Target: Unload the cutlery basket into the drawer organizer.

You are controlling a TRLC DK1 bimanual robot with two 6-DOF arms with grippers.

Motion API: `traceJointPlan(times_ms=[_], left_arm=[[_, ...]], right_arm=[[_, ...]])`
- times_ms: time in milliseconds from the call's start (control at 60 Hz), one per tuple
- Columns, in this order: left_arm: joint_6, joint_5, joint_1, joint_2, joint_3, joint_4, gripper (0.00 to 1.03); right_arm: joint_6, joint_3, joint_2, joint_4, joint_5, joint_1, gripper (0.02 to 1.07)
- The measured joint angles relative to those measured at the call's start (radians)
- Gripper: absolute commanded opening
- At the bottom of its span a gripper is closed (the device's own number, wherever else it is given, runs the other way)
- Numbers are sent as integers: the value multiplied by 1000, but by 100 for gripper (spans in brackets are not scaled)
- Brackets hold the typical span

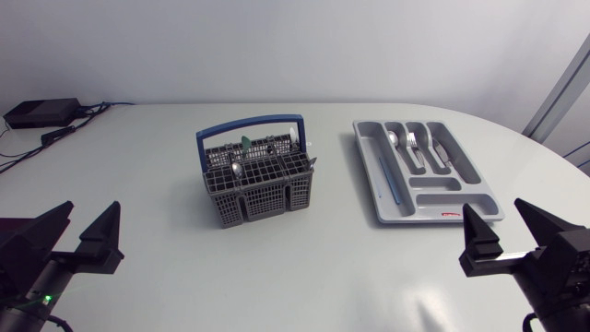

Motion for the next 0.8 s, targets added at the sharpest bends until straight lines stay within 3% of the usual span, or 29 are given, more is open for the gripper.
traceJointPlan(times_ms=[200,417,800], left_arm=[[0,0,0,12,89,-63,99],[0,-1,-3,189,292,-92,97],[31,-40,-36,870,684,-406,96]], right_arm=[[0,68,41,-15,0,0,102],[38,241,302,-5,-1,14,102],[131,530,836,-76,8,152,102]])
